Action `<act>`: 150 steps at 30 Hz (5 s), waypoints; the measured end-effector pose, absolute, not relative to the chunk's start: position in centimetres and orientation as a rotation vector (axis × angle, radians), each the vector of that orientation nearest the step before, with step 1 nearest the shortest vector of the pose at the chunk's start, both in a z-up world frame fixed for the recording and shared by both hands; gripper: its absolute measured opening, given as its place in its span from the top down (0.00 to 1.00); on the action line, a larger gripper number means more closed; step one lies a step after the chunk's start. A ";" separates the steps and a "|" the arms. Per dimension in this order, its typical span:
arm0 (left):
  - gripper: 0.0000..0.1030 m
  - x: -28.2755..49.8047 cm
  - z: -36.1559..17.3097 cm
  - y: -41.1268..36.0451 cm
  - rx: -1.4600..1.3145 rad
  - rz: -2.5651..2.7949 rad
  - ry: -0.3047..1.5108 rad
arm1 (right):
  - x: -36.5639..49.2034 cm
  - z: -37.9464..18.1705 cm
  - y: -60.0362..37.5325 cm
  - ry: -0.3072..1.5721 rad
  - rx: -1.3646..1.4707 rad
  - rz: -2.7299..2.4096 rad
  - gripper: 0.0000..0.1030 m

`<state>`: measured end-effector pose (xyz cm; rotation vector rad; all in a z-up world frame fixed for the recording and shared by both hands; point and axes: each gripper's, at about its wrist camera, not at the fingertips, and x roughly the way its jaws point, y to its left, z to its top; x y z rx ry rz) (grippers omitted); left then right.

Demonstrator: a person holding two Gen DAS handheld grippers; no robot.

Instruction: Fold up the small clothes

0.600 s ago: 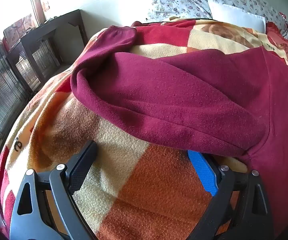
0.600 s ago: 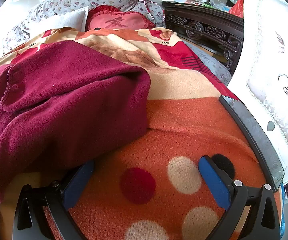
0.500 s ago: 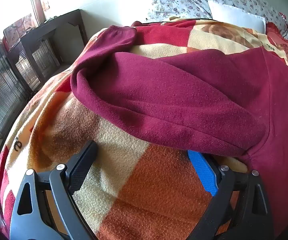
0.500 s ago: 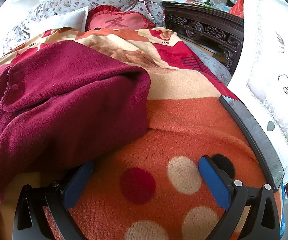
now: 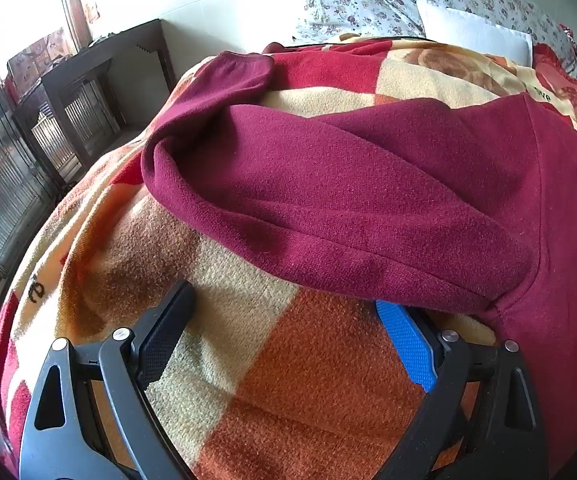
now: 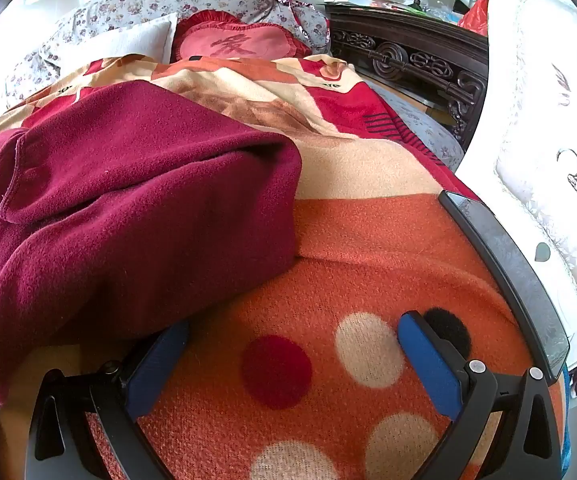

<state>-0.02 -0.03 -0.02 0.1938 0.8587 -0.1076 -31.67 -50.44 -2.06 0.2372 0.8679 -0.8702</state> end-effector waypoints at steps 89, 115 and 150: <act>0.10 -14.7 13.1 -8.9 0.188 -0.480 0.784 | -26.7 14.1 -28.2 0.772 0.302 -0.446 0.00; 0.10 -13.6 12.3 -9.1 0.188 -0.469 0.801 | -25.3 12.8 -28.5 0.809 0.305 -0.449 0.00; 0.10 -9.0 9.1 -6.7 0.165 -0.373 0.874 | -19.2 9.2 -26.4 0.893 0.285 -0.388 0.00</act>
